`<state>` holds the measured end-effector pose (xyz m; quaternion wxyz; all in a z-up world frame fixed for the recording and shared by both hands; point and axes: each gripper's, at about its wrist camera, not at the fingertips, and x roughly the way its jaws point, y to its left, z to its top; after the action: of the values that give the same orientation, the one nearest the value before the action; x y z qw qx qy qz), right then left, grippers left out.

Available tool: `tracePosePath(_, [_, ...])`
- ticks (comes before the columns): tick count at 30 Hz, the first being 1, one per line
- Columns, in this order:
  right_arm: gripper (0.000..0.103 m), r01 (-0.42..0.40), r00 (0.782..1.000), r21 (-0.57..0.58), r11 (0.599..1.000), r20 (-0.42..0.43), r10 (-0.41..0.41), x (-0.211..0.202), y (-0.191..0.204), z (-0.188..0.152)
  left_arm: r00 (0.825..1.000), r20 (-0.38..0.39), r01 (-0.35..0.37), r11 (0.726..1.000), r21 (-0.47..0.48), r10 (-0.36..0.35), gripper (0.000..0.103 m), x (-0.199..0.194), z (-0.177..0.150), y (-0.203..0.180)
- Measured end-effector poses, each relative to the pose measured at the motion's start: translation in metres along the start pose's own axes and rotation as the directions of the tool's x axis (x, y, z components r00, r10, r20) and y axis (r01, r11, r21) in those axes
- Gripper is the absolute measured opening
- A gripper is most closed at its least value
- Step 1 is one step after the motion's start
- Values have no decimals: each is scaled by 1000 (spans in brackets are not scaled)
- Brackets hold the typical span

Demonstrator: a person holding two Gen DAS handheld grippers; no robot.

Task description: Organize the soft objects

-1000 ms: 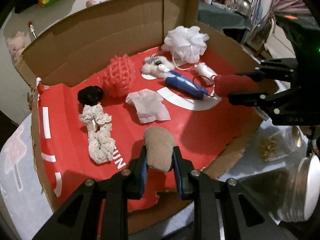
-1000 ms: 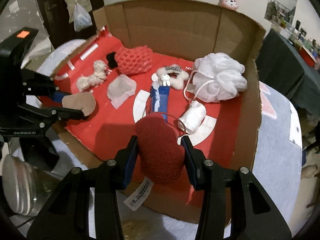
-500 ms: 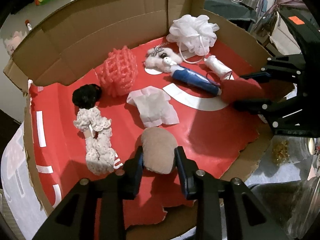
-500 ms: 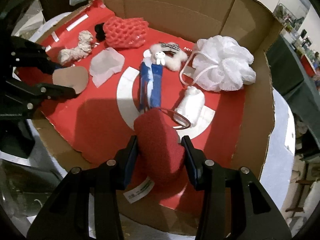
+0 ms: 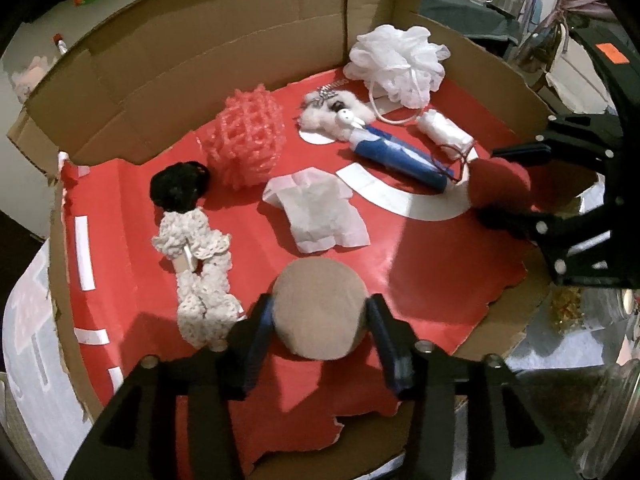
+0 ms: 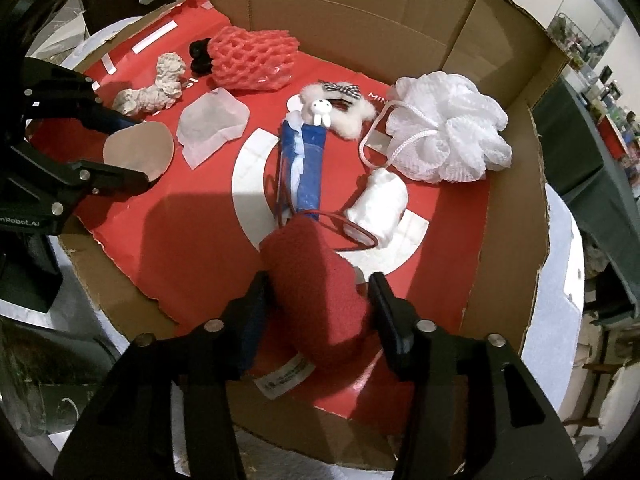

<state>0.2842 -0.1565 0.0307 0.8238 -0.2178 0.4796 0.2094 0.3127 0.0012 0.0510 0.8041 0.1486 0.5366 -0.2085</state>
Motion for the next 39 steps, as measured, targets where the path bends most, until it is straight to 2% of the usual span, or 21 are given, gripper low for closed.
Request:
tracePosePath(3, [59, 3, 1000, 5, 1000, 7, -3, -3, 3, 2, 1000, 18, -8, 1000, -13, 9, 61, -8, -3, 1])
tracePosePath(5, [62, 2, 1000, 13, 1000, 16, -2, -8, 5, 2, 999, 35, -6, 999, -32, 7, 71, -14, -4, 3])
tracePosePath(7, [63, 6, 1000, 26, 1000, 26, -6, -14, 5, 3, 998, 60, -3, 999, -54, 6, 75, -22, -6, 4])
tracePosePath(13, [70, 21, 997, 122, 992, 71, -30, -36, -3, 3, 990, 140, -10, 992, -129, 29, 91, -49, -16, 5])
tracePosePath(20, [75, 24, 992, 282, 959, 109, -57, -45, -11, 0, 980, 187, -25, 969, -246, 73, 93, -56, -18, 6])
tracePosePath(27, [75, -22, 992, 385, 923, 123, -28, -41, -12, -7, 973, 196, -60, 955, -292, 121, 98, -52, -22, 1])
tracePosePath(32, [75, -29, 992, 408, 913, 120, -22, -40, -9, -10, 973, 187, -64, 942, -331, 132, 99, -50, -27, 2])
tracePosePath(39, [75, 9, 992, 410, 912, 109, -59, -44, -7, -11, 976, 181, -48, 928, -370, 123, 100, -48, -31, 1])
